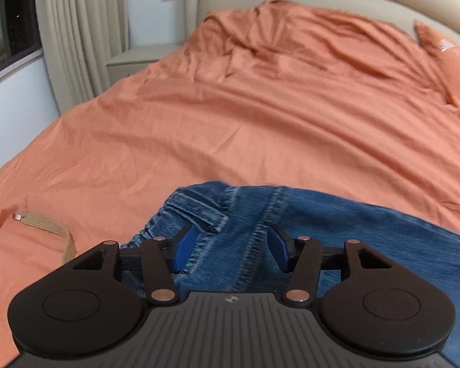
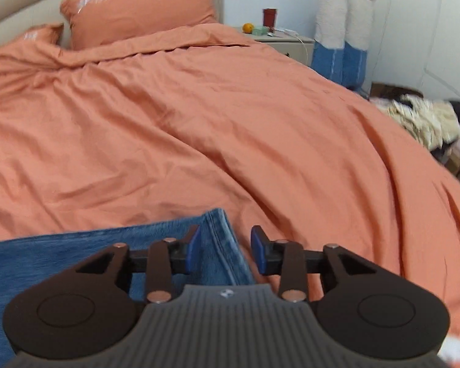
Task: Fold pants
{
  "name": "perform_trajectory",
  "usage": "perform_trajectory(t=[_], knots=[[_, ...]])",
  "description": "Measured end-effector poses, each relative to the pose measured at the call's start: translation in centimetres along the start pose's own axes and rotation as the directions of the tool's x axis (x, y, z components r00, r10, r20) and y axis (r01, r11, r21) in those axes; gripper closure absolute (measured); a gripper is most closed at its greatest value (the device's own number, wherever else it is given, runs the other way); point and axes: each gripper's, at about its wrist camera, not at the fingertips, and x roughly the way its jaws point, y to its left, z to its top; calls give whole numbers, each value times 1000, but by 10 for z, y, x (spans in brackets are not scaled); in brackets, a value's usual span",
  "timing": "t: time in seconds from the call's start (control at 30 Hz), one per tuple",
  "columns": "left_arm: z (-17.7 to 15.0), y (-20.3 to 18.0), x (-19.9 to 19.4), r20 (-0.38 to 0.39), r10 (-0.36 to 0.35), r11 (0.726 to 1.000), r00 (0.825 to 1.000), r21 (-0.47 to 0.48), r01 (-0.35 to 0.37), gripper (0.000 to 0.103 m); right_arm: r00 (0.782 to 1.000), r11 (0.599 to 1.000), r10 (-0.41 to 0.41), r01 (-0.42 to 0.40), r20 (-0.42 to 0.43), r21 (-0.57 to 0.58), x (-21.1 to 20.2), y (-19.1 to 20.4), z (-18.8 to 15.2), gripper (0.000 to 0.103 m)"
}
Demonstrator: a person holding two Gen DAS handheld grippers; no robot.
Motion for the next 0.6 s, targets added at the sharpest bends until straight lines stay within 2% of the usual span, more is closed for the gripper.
perform_trajectory(t=[0.07, 0.2, 0.37, 0.43, 0.5, 0.53, 0.57, 0.6], knots=[[-3, -2, -12, -2, -33, 999, 999, 4, 33, 40, 999, 995, 34, -33, -7, 91, -23, -14, -15, 71], [-12, -5, -36, -9, -79, 997, 997, 12, 79, 40, 997, 957, 73, -73, 11, 282, -61, -42, -59, 72], [-23, -4, -57, -40, -118, 993, 992, 9, 118, 40, 995, 869, 101, -92, 7, 486, -70, -75, -109, 73], [-27, -6, -63, -48, -118, 993, 992, 14, 118, 40, 988, 805, 152, -129, 8, 578, -60, -87, -122, 71], [-32, -7, -68, -54, -127, 992, 990, 9, 127, 40, 966, 711, 258, -202, 17, 674, -45, -97, -129, 63], [-35, -8, -71, -57, -135, 991, 989, 5, 135, 40, 956, 674, 290, -232, 38, 701, -40, -98, -131, 63], [-38, -9, -74, -62, -142, 990, 988, 3, 143, 40, 951, 652, 305, -249, 53, 716, -35, -99, -131, 61], [-41, -11, -76, -67, -150, 989, 986, 4, 150, 40, 947, 640, 318, -254, 51, 725, -28, -98, -129, 66]])
